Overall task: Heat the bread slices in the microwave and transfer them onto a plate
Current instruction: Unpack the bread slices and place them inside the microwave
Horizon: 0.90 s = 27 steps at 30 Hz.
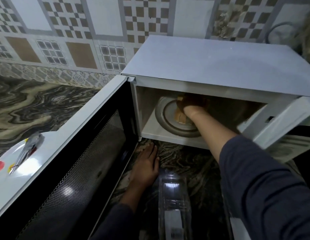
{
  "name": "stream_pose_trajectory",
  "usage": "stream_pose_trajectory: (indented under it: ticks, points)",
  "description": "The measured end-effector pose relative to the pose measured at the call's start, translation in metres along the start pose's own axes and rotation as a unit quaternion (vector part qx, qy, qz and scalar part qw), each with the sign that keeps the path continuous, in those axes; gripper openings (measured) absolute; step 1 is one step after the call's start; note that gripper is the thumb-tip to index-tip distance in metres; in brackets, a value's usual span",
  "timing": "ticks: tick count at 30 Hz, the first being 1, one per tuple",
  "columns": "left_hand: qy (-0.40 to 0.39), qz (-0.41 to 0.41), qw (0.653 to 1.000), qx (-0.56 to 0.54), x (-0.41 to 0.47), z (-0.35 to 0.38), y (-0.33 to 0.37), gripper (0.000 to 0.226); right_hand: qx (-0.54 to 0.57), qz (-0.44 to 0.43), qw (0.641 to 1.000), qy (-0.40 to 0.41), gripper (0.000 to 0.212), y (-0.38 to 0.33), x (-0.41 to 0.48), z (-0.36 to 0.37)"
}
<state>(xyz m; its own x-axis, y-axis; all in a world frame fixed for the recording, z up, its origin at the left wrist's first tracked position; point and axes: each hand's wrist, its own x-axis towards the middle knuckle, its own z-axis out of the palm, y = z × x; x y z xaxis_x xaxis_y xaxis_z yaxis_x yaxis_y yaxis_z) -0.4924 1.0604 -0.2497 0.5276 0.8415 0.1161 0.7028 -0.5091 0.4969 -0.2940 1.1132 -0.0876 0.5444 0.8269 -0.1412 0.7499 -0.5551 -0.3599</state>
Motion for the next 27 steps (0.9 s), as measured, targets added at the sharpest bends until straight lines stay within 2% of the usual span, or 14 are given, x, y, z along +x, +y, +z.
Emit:
stream_pose_trajectory:
  ticks: [4,8,12,15,20,23,27]
  points:
    - [-0.003,0.0,1.0,-0.006,-0.004,-0.002,0.0,0.066,0.082,0.012,0.994,0.068,0.044,0.002,-0.017,-0.004]
    - [-0.009,0.003,1.0,-0.017,-0.011,-0.006,0.005,0.07,0.121,-0.002,0.99,0.078,0.032,0.026,-0.058,-0.004]
    - [-0.028,-0.006,0.999,-0.027,-0.036,-0.013,0.012,0.058,0.104,-0.021,0.988,0.117,0.033,0.052,-0.113,-0.006]
    - [-0.038,-0.005,0.998,-0.05,-0.063,-0.018,0.013,0.047,0.105,-0.018,0.985,0.133,0.023,0.074,-0.155,0.0]
    - [-0.043,-0.031,0.988,-0.147,-0.095,-0.027,0.022,0.035,0.132,0.009,0.979,0.157,0.02,0.109,-0.217,0.015]
    - [0.002,-0.061,0.977,-0.205,-0.109,-0.043,0.039,0.03,0.149,0.027,0.975,0.163,0.022,0.129,-0.248,0.022]
    - [0.099,-0.008,0.97,-0.223,-0.123,-0.061,0.074,0.026,0.128,0.036,0.972,0.195,0.021,0.155,-0.283,0.029]
